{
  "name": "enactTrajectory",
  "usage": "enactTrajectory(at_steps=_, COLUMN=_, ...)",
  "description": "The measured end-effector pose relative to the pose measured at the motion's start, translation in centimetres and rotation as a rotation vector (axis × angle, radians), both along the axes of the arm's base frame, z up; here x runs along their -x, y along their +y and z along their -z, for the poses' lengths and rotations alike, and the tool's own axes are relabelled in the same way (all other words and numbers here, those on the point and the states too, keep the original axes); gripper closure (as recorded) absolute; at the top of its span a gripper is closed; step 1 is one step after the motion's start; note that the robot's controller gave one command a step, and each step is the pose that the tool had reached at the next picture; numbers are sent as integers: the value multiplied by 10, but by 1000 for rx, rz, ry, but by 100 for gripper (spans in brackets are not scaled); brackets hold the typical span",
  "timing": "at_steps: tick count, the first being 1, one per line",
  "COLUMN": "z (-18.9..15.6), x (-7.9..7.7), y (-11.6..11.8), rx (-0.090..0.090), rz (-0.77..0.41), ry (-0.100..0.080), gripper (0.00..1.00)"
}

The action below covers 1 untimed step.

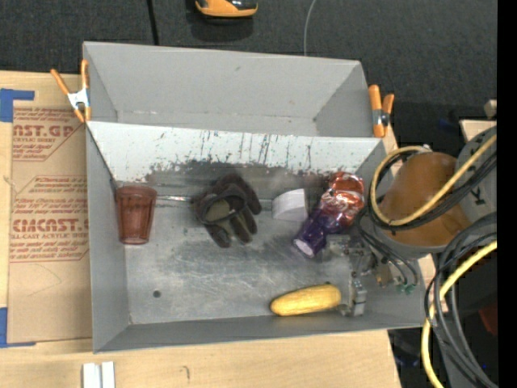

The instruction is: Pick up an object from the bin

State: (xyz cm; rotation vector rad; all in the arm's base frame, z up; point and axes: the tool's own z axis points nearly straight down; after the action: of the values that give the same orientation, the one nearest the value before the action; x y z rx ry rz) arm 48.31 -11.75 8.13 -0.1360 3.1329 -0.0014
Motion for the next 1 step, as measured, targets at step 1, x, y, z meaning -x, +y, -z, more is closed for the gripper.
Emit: enactTrajectory(at_steps=1, z=6, x=-2, y=35, rx=1, rz=-64, ry=-4, gripper=0)
